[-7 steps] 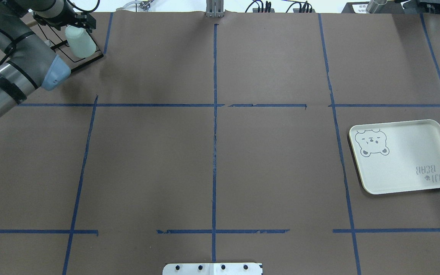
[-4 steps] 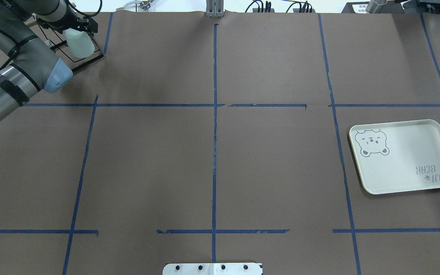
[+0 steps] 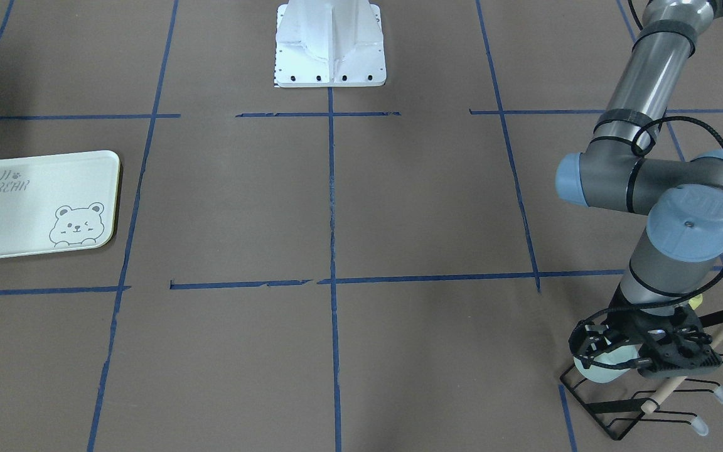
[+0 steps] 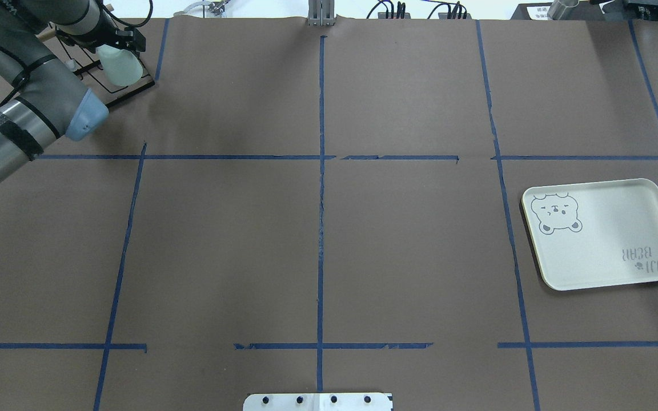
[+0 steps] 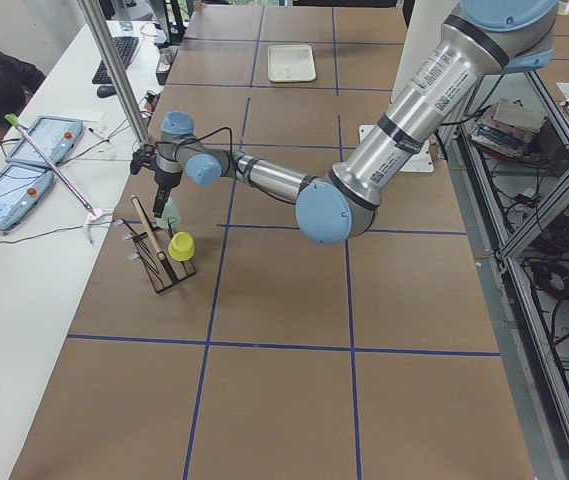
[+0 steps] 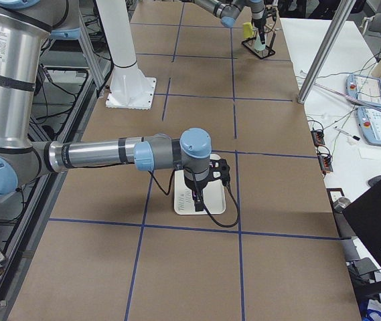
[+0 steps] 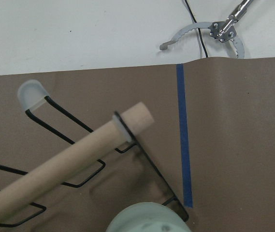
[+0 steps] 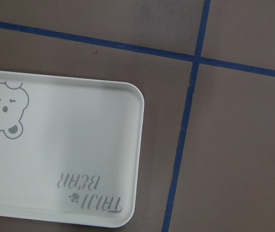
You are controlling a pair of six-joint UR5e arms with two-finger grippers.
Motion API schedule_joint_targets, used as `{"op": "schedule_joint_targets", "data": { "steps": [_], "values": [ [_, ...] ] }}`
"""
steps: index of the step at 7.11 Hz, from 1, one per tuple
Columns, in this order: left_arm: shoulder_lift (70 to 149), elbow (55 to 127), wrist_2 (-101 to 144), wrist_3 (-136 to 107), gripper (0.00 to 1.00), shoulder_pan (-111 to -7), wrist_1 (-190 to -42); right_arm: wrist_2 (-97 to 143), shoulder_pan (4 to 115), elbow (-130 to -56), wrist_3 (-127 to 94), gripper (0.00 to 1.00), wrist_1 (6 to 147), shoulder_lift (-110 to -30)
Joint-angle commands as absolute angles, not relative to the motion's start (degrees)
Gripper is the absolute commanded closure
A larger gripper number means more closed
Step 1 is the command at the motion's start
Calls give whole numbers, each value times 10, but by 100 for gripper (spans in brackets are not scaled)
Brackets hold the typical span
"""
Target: Left arm grabs green cup and hands to right arm on tray
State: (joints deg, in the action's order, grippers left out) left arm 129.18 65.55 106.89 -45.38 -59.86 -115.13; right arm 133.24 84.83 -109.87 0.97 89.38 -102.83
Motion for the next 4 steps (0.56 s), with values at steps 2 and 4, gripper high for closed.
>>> {"op": "schedule_joint_targets", "data": {
  "steps": [2, 4],
  "values": [
    [1291, 659, 1071, -455, 75, -599, -1145, 1332, 848, -1100, 10, 0, 894, -1028],
    [1287, 708, 1072, -454, 77, -615, -1122, 1332, 848, -1100, 10, 0, 894, -1028]
  ]
}}
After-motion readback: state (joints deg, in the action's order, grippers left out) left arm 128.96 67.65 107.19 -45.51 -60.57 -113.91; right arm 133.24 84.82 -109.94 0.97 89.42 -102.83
